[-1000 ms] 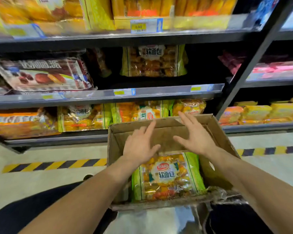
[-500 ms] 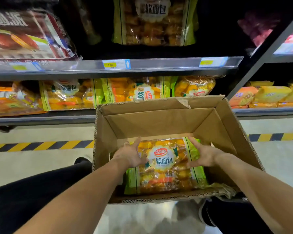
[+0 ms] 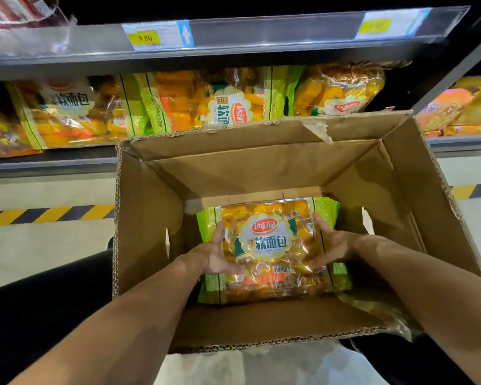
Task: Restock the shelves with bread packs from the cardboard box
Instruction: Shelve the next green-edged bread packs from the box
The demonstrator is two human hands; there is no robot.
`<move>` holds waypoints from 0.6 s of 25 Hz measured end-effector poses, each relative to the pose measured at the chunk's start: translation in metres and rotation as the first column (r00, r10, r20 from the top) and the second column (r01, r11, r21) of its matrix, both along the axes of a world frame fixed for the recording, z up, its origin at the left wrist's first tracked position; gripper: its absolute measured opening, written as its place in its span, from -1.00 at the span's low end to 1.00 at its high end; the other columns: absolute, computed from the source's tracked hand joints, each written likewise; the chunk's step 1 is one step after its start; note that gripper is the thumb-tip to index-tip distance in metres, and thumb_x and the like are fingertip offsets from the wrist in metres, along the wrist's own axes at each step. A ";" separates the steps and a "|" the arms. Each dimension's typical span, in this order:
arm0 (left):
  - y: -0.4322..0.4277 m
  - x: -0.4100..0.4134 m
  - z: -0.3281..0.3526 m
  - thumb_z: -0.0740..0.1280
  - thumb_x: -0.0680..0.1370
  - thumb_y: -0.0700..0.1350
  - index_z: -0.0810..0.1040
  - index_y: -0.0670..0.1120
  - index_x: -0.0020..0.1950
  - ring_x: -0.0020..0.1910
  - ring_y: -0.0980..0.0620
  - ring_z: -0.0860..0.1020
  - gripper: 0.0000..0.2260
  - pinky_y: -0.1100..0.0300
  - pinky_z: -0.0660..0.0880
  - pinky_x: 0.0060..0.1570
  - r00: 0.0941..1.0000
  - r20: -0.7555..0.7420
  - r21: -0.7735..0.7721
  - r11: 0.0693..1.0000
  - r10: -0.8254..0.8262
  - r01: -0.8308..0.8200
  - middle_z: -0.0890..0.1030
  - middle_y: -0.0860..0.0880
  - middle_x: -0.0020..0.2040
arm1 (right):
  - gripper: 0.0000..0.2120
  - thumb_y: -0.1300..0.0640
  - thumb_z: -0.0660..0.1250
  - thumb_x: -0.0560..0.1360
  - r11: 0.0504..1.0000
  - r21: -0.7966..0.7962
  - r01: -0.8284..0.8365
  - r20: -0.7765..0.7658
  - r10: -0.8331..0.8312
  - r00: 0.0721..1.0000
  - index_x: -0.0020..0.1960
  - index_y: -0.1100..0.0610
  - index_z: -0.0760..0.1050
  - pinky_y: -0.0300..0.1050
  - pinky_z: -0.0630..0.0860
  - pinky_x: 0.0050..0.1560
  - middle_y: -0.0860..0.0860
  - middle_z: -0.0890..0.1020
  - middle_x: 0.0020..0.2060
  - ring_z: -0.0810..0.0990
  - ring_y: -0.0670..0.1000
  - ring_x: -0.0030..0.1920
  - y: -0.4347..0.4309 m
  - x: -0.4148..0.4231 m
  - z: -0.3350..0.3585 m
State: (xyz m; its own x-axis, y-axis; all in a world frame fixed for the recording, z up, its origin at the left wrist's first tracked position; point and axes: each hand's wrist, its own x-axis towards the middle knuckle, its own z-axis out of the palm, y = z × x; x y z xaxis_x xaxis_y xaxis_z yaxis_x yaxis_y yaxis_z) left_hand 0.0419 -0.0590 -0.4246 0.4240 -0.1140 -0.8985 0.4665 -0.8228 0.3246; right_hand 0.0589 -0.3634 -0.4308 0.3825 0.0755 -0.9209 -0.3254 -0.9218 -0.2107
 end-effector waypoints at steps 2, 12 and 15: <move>-0.002 -0.006 0.000 0.57 0.35 0.02 -0.36 0.21 0.50 0.47 -0.13 0.26 0.16 0.03 0.26 0.38 0.996 0.025 -0.037 0.996 0.088 -0.087 0.14 -0.04 0.56 | 0.30 -0.02 0.58 0.28 0.999 0.033 0.036 0.024 -0.037 0.999 0.39 -0.26 -0.53 0.13 0.12 0.49 0.08 0.13 0.54 0.13 0.15 0.52 0.001 -0.006 -0.001; 0.002 -0.013 0.069 0.60 0.30 0.01 -0.24 0.16 0.55 0.42 -0.15 0.34 0.15 0.12 0.31 0.31 0.931 0.347 -0.099 0.992 0.112 -0.083 0.21 -0.15 0.52 | 0.20 -0.20 0.54 0.23 0.985 0.169 0.039 0.370 -0.100 0.924 0.35 -0.45 -0.43 0.02 0.10 0.50 0.06 0.17 0.52 0.18 0.10 0.50 0.012 -0.033 0.073; 0.007 -0.018 0.105 0.58 0.31 0.06 -0.26 0.21 0.54 0.32 -0.21 0.42 0.14 0.05 0.38 0.25 0.874 0.485 -0.024 0.999 0.043 -0.036 0.25 -0.26 0.45 | 0.13 -0.20 0.53 0.27 0.983 0.183 0.009 0.482 -0.097 0.871 0.45 -0.40 -0.32 -0.05 0.16 0.44 0.06 0.23 0.49 0.22 0.10 0.47 0.017 -0.039 0.111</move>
